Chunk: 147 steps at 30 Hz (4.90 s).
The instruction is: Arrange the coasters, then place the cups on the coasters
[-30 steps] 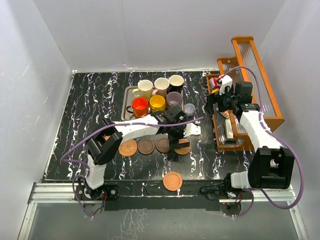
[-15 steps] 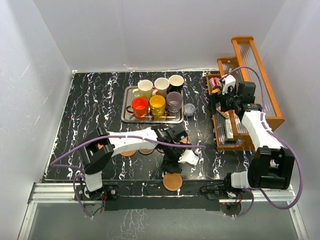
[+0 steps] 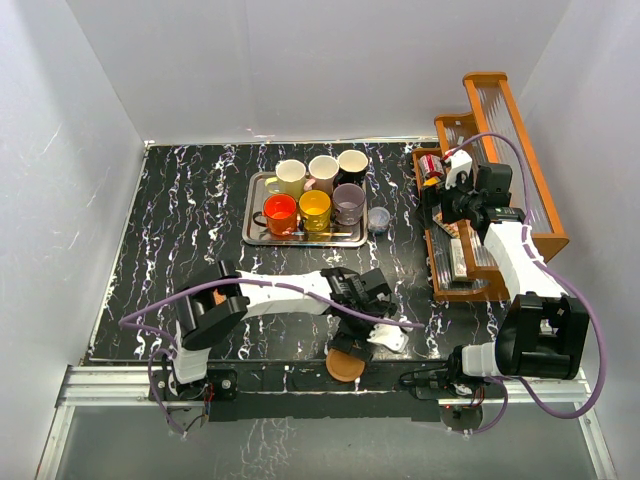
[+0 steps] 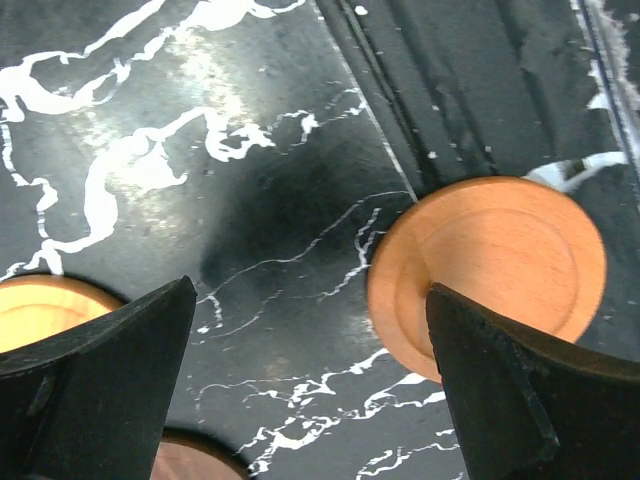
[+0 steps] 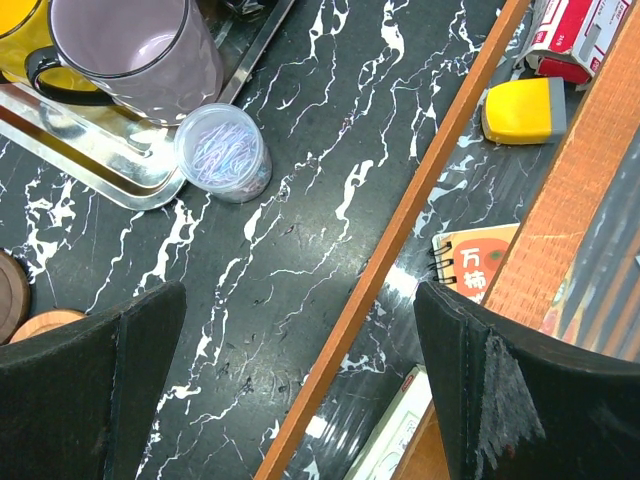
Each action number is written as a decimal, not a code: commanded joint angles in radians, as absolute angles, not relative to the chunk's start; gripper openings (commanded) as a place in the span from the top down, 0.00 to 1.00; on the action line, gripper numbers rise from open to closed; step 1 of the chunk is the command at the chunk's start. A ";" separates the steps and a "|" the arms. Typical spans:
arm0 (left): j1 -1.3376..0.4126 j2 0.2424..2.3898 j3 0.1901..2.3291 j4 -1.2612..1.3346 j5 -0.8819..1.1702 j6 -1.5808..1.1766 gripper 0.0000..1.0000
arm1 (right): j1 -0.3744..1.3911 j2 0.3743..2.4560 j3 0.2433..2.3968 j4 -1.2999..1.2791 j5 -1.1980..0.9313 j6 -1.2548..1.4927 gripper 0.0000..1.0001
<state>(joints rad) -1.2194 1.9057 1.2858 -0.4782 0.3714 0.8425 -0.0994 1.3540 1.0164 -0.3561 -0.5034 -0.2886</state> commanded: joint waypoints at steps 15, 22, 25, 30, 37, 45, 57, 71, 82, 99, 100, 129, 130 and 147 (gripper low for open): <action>-1.183 2.064 1.454 -0.281 0.157 0.718 0.01 | -0.110 1.316 1.014 -0.321 -0.531 -0.288 0.02; -1.165 2.134 1.559 -0.223 0.076 0.647 0.01 | -0.112 1.308 1.015 -0.321 -0.532 -0.282 0.02; -1.142 2.158 1.603 -0.212 0.062 0.612 0.01 | -0.114 1.303 1.020 -0.313 -0.519 -0.257 0.02; -1.105 2.208 1.677 -0.214 0.060 0.569 0.01 | -0.119 1.274 1.025 -0.302 -0.489 -0.226 0.02; -1.072 2.273 1.773 -0.248 0.096 0.527 0.01 | -0.124 1.260 1.023 -0.301 -0.504 -0.222 0.02; -1.033 2.303 1.828 -0.246 0.067 0.482 0.01 | -0.125 1.257 1.023 -0.302 -0.509 -0.222 0.02; -1.025 2.303 1.821 -0.244 0.068 0.482 0.01 | -0.128 1.259 1.022 -0.302 -0.508 -0.222 0.02; -1.025 2.293 1.831 -0.261 0.068 0.487 0.01 | -0.130 1.259 1.022 -0.302 -0.513 -0.223 0.02; -1.027 2.267 1.868 -0.325 0.137 0.473 0.01 | -0.131 1.262 1.025 -0.305 -0.518 -0.219 0.02; -1.034 2.260 1.837 -0.318 0.115 0.501 0.01 | -0.136 1.261 1.024 -0.306 -0.525 -0.219 0.02; -1.034 2.258 1.832 -0.315 0.110 0.505 0.01 | -0.136 1.261 1.023 -0.307 -0.526 -0.219 0.02; -1.008 2.209 1.756 -0.283 0.088 0.524 0.01 | -0.138 1.267 1.023 -0.306 -0.528 -0.221 0.02; -1.008 2.206 1.755 -0.287 0.100 0.520 0.01 | -0.139 1.267 1.023 -0.306 -0.529 -0.221 0.02; -1.011 2.165 1.845 -0.381 0.202 0.453 0.01 | -0.139 1.275 1.037 -0.310 -0.524 -0.206 0.02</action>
<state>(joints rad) -1.0161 2.2631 1.8198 -0.3405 0.1730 0.4648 -0.1329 1.2819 1.0164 -0.3546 -0.5205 -0.2260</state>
